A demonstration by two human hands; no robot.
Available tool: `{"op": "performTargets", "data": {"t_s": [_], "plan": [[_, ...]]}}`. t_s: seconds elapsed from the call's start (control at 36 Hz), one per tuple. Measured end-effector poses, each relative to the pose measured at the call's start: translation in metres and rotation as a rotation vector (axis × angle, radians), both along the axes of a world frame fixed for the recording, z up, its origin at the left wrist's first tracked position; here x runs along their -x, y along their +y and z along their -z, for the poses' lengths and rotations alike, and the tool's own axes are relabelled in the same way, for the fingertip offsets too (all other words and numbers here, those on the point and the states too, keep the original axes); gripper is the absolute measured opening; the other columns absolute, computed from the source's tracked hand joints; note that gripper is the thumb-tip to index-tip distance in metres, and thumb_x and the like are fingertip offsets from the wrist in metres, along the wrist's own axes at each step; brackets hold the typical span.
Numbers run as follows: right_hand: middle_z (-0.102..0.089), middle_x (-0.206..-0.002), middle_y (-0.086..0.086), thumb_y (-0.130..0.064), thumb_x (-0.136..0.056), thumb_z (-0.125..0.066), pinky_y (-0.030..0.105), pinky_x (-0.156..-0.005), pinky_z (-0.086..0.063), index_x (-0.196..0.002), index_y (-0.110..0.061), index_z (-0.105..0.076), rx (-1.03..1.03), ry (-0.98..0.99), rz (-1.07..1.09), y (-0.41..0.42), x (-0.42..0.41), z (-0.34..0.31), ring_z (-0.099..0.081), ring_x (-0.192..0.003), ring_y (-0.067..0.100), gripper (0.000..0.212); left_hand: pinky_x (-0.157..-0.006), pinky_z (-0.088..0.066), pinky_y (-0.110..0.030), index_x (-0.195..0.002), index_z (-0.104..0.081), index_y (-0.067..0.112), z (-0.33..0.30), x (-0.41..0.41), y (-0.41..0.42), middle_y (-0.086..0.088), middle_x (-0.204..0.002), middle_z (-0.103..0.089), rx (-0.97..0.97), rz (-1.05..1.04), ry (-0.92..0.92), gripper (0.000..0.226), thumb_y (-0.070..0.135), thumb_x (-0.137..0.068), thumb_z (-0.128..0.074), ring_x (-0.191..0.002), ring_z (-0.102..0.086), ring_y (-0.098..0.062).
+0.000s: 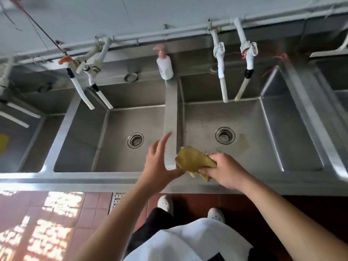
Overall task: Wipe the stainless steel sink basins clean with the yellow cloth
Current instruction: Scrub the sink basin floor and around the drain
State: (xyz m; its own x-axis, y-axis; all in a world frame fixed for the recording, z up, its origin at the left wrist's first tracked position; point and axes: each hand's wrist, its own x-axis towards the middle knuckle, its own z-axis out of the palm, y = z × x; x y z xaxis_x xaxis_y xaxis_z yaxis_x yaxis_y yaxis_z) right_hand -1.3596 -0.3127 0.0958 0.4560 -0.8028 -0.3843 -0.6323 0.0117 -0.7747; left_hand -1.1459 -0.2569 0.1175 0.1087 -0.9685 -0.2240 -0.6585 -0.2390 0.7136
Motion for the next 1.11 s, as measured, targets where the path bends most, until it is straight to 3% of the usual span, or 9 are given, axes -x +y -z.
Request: {"op": "performTargets", "data": {"t_s": [0.08,0.14,0.22,0.39,0.5,0.61,0.78,1.0,1.11], "plan": [[-0.071,-0.083,-0.001,-0.033,-0.084,-0.072,0.03,-0.082,-0.046,-0.087,-0.019,-0.07,0.049,0.124,-0.098,-0.005,-0.003,-0.013,-0.064,-0.084,0.018,0.015,-0.119,-0.019,-0.045,-0.144,-0.034,0.05,0.001,0.009,-0.001,0.013,-0.156,-0.029,0.096,0.307,-0.259,0.082,0.043,-0.076,-0.078,-0.143,-0.021,-0.013],[-0.071,-0.08,-0.001,-0.034,-0.082,-0.074,0.02,-0.068,-0.041,-0.086,-0.019,-0.069,0.044,0.169,-0.17,-0.008,-0.004,-0.022,-0.062,-0.075,0.013,0.016,-0.119,-0.018,-0.04,-0.14,-0.044,0.046,0.006,0.015,-0.006,0.018,-0.148,-0.042,0.144,0.412,-0.269,0.068,0.044,-0.079,-0.076,-0.141,-0.028,-0.01],[-0.067,-0.067,-0.003,-0.033,-0.078,-0.078,0.016,-0.052,-0.033,-0.076,-0.018,-0.068,0.025,0.174,-0.185,-0.014,0.0,-0.031,-0.053,-0.057,0.004,0.019,-0.106,-0.037,-0.041,-0.123,-0.063,0.029,0.016,0.018,-0.018,0.009,-0.113,-0.067,0.2,0.404,-0.189,0.049,0.04,-0.078,-0.078,-0.109,-0.056,-0.016],[-0.069,-0.08,-0.004,-0.041,-0.077,-0.077,0.038,-0.076,-0.052,-0.086,-0.022,-0.068,0.044,0.053,0.165,-0.013,0.026,-0.032,-0.065,-0.076,0.013,0.023,-0.071,-0.056,-0.037,-0.104,-0.066,0.034,0.03,0.028,-0.043,0.01,-0.078,-0.071,-0.072,0.3,0.162,0.035,0.05,-0.074,-0.076,-0.072,-0.067,-0.011],[-0.072,-0.09,0.001,-0.038,-0.078,-0.078,0.042,-0.083,-0.052,-0.092,-0.016,-0.071,0.001,0.053,0.334,-0.006,0.04,-0.022,-0.065,-0.082,0.016,0.027,-0.083,-0.053,-0.03,-0.112,-0.066,0.034,0.041,0.046,-0.062,0.011,-0.094,-0.072,-0.102,0.437,0.183,0.038,0.041,-0.077,-0.077,-0.087,-0.067,-0.012],[-0.059,-0.062,-0.009,-0.023,-0.082,-0.078,0.028,-0.063,-0.044,-0.071,-0.016,-0.066,-0.009,0.013,0.399,-0.008,0.06,-0.019,-0.054,-0.06,0.004,0.017,-0.094,-0.039,-0.009,-0.131,-0.057,0.031,0.044,0.071,-0.077,0.014,-0.125,-0.06,-0.007,0.563,0.212,0.052,0.022,-0.084,-0.074,-0.109,-0.056,0.0],[-0.067,-0.072,0.011,-0.022,-0.084,-0.076,0.037,-0.064,-0.048,-0.08,-0.011,-0.072,-0.015,-0.038,0.383,-0.031,0.106,-0.02,-0.06,-0.065,0.026,0.013,-0.097,-0.049,-0.038,-0.109,-0.066,0.032,0.046,0.114,-0.104,0.011,-0.101,-0.069,-0.141,0.508,0.283,0.031,0.028,-0.078,-0.068,-0.101,-0.064,-0.009],[-0.071,-0.084,0.011,-0.025,-0.084,-0.075,0.051,-0.078,-0.054,-0.09,-0.013,-0.073,-0.054,-0.099,0.316,-0.094,0.191,0.016,-0.067,-0.079,0.028,0.014,-0.084,-0.057,-0.029,-0.098,-0.066,0.027,0.061,0.197,-0.151,0.015,-0.092,-0.07,-0.23,0.326,0.306,0.027,0.005,-0.084,-0.071,-0.086,-0.068,-0.004],[-0.07,-0.112,-0.011,-0.029,-0.087,-0.073,0.029,-0.094,-0.053,-0.117,-0.025,-0.068,-0.061,-0.073,0.242,-0.132,0.244,0.03,-0.064,-0.102,0.007,0.03,-0.083,-0.06,-0.033,-0.113,-0.067,0.024,0.065,0.245,-0.171,0.003,-0.102,-0.07,-0.295,0.193,0.302,0.033,0.009,-0.085,-0.072,-0.09,-0.07,-0.014]]}}
